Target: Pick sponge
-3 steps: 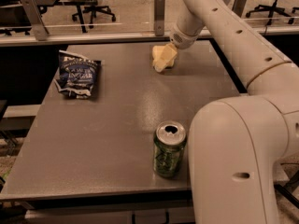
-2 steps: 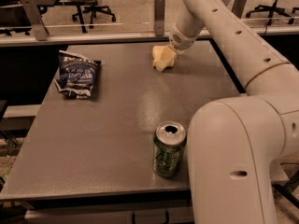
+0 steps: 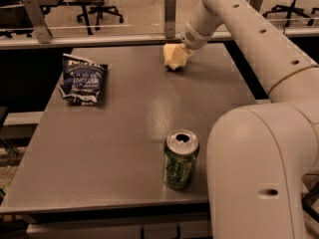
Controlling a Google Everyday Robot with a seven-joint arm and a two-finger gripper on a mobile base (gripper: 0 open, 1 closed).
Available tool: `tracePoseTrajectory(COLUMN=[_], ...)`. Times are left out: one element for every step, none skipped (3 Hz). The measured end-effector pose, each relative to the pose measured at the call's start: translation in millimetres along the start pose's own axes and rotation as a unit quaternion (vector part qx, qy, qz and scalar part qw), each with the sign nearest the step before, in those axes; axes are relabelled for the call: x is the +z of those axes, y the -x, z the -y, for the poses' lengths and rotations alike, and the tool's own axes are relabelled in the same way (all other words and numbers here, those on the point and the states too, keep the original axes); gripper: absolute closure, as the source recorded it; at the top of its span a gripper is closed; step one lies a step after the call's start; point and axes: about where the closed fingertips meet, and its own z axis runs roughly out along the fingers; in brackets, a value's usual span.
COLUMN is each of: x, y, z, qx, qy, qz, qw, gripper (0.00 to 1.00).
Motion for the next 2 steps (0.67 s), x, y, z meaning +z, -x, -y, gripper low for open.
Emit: tracePoseTrajectory(x=[-32.9, -54.6], y=[17.7, 29.8], z=[-18.0, -32.7], qx=[-0.029, -0.052], qy=[0.002, 0.006], qz=[0.029, 0.040], qw=[0.9992, 0.9978], gripper=[1.00, 1.00])
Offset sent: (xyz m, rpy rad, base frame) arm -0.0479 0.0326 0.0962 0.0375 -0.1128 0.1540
